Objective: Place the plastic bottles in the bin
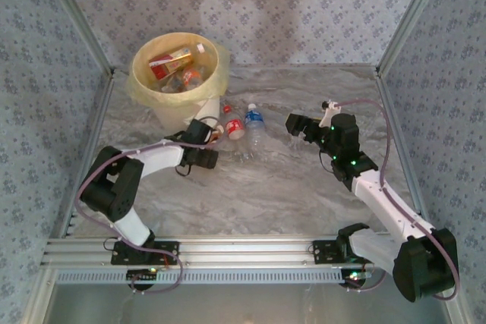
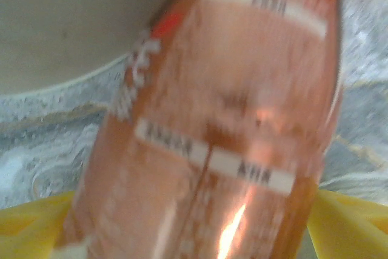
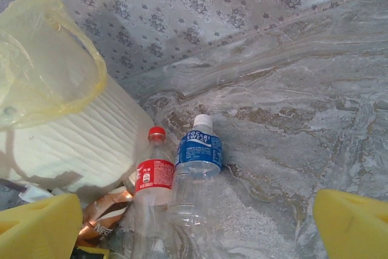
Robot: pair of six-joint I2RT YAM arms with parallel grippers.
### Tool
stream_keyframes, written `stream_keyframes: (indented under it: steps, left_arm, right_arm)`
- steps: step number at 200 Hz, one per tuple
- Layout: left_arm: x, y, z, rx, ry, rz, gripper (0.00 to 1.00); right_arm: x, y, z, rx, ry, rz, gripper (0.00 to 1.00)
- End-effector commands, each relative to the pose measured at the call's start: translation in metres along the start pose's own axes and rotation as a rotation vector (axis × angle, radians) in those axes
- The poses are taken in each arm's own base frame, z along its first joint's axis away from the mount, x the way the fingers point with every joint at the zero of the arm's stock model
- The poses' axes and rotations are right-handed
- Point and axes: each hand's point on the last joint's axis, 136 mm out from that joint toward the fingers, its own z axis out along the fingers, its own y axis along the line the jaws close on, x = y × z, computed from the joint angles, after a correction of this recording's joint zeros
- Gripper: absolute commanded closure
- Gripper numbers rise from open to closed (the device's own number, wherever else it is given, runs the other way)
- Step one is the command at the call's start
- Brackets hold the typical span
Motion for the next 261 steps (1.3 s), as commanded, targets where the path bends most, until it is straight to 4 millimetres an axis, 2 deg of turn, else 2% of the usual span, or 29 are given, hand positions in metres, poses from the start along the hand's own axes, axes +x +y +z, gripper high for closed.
stream_keyframes:
  steps: [1, 26, 56, 83, 118, 138, 190, 234, 261]
  left_arm:
    - [-0.016, -0.003, 0.004, -0.009, -0.034, -0.020, 0.15]
    - [-0.017, -0.004, 0.006, -0.010, -0.042, -0.042, 0.21]
    - [-0.016, -0.001, 0.001, -0.021, -0.057, -0.065, 0.33]
    - [-0.017, -0.003, -0.015, -0.010, -0.095, -0.069, 0.41]
    - [-0.017, -0.006, -0.038, 0.003, -0.130, -0.066, 0.42]
    - [-0.018, -0.009, -0.053, 0.024, -0.155, -0.073, 0.46]
    - [-0.029, -0.033, -0.104, 0.127, -0.351, -0.008, 0.50]
    - [-0.052, -0.054, -0.180, 0.339, -0.533, 0.019, 0.51]
    - [-0.066, -0.069, -0.220, 0.459, -0.585, 0.065, 0.51]
  right_arm:
    - [-0.005, -0.001, -0.003, 0.000, -0.024, 0.005, 0.00]
    - [-0.003, -0.001, -0.004, 0.002, -0.018, 0.006, 0.00]
    - [-0.003, -0.001, -0.004, 0.003, -0.018, 0.006, 0.00]
    - [-0.003, -0.002, -0.004, 0.003, -0.020, 0.005, 0.00]
    - [-0.003, -0.001, -0.001, -0.004, -0.022, 0.006, 0.00]
    - [-0.003, -0.001, 0.002, -0.007, -0.020, 0.008, 0.00]
    - [-0.007, 0.002, 0.005, -0.022, -0.028, 0.011, 0.00]
    - [-0.012, 0.005, 0.004, -0.031, -0.042, 0.005, 0.00]
    - [-0.016, 0.006, 0.005, -0.032, -0.056, 0.003, 0.00]
